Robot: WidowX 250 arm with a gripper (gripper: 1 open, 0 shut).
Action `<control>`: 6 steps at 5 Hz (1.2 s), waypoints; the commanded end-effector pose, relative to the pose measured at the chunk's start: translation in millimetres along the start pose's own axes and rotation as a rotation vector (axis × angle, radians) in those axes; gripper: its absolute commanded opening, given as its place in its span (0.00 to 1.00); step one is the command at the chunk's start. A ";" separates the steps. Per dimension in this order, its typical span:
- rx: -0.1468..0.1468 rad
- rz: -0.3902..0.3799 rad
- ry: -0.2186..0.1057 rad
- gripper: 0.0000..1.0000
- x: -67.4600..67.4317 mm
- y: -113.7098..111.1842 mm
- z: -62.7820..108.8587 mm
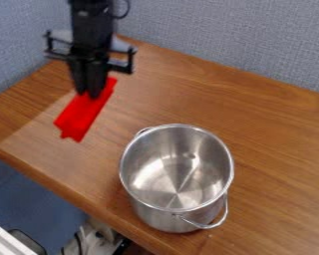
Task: Move the red object from the metal pot to the table
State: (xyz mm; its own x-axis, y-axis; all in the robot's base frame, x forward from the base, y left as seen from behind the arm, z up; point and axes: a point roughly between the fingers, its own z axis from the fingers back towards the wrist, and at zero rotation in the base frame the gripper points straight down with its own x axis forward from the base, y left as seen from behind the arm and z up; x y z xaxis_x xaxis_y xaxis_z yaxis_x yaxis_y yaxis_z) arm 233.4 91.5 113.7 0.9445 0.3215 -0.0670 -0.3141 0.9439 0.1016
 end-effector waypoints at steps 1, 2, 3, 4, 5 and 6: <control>-0.003 -0.032 -0.026 0.00 11.4 -10.7 -0.1; -0.001 -0.045 -0.024 0.00 20.6 -25.2 -8.1; -0.006 -0.043 -0.035 0.00 31.1 -22.5 -16.9; -0.013 -0.014 -0.037 0.00 39.1 -14.4 -25.7; -0.016 0.017 -0.054 0.00 44.7 -8.8 -26.0; -0.012 0.037 -0.068 0.00 51.1 -2.6 -24.4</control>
State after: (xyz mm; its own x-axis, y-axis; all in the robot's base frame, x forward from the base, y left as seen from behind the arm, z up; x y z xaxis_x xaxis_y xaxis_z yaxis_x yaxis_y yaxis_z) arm 274.0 102.2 75.2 0.9367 0.3482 -0.0370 -0.3440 0.9348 0.0883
